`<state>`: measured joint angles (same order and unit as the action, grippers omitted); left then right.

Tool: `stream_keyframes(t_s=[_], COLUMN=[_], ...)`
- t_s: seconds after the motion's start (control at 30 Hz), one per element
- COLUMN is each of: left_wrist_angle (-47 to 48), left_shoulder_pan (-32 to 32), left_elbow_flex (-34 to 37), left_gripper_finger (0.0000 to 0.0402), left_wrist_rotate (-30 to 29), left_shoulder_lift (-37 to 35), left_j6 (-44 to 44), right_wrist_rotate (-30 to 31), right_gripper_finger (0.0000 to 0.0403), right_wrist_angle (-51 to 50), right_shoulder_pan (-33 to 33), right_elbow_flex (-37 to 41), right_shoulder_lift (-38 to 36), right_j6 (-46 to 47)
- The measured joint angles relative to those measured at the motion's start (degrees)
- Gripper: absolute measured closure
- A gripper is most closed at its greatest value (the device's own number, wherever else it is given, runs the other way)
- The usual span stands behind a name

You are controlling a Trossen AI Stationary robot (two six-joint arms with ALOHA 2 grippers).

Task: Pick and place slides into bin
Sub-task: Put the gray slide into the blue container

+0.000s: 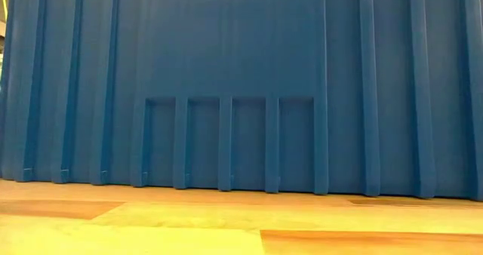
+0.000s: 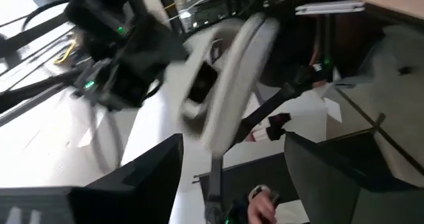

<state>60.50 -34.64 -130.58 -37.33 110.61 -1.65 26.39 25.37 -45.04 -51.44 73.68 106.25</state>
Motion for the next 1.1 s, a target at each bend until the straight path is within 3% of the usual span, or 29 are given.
stream_keyframes(t_s=[0.47,0.73,0.93,1.1], left_wrist_angle=[-1.5,-3.5,-3.4,-3.3], left_shoulder_pan=[1.0,4.1,6.3,6.9], left_elbow_flex=[0.0,0.0,0.0,0.0], left_gripper_finger=[0.0401,0.0401,0.0401,0.0401], left_wrist_rotate=[0.7,1.6,3.5,3.8], left_shoulder_lift=[0.0,0.0,0.0,0.9], left_j6=[-2.5,-3.3,-3.1,-3.1], right_wrist_rotate=[-7.8,-9.1,-10.0,-11.9], right_gripper_finger=[0.0149,0.0173,0.0242,0.0371], right_wrist_angle=[0.1,1.0,1.1,0.3], right_shoulder_pan=[5.9,6.2,6.2,6.1], right_elbow_flex=[0.0,0.0,0.0,0.2], right_shoulder_lift=[0.6,0.6,0.6,0.7], right_j6=[0.3,0.5,0.2,-1.9])
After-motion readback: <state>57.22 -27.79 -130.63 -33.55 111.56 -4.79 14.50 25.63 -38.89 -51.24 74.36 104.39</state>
